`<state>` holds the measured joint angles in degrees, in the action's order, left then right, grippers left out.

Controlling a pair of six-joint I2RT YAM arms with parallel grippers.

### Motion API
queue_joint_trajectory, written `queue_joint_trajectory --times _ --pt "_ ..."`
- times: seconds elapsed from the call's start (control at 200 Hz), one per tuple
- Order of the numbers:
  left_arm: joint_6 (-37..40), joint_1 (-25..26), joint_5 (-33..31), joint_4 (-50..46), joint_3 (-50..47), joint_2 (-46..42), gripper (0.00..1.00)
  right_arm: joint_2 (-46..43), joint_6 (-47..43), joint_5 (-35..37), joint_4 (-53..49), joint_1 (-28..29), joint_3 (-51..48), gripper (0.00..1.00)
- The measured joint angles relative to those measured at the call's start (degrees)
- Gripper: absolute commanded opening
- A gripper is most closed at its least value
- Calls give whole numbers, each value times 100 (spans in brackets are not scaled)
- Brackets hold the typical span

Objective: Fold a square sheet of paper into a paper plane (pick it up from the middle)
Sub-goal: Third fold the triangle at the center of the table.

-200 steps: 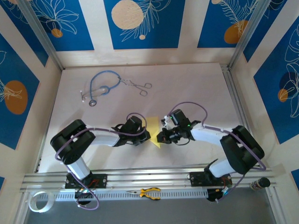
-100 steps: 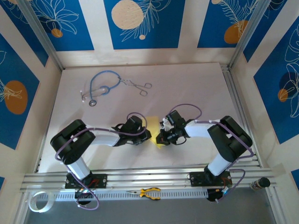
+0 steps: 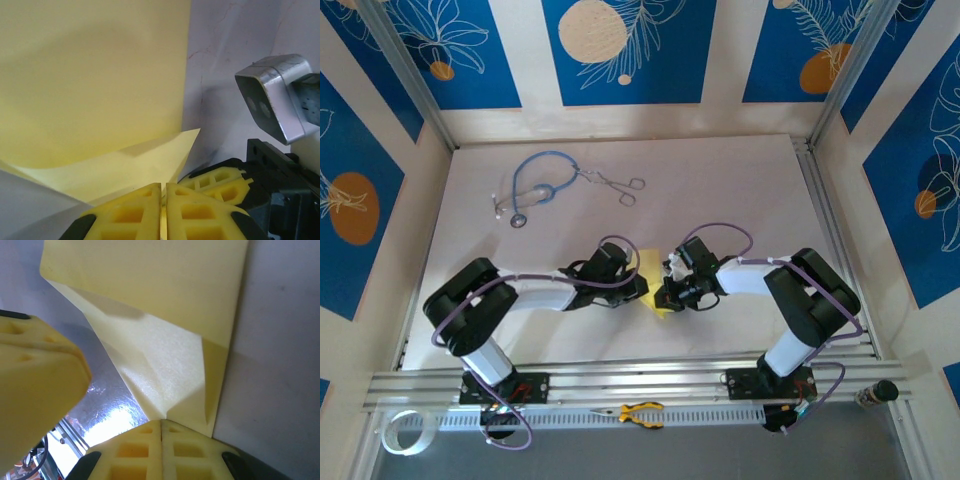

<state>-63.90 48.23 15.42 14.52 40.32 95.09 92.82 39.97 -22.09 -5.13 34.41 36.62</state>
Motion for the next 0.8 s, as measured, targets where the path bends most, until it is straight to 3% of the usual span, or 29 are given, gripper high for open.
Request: queue_joint_trajectory --times 0.385,0.8 --pt "131 -24 37 -9 232 476 11 9 -44 -2 0 -7 -2 0" --pt "610 -603 415 367 -63 476 12 116 -173 -177 44 -48 2 0"
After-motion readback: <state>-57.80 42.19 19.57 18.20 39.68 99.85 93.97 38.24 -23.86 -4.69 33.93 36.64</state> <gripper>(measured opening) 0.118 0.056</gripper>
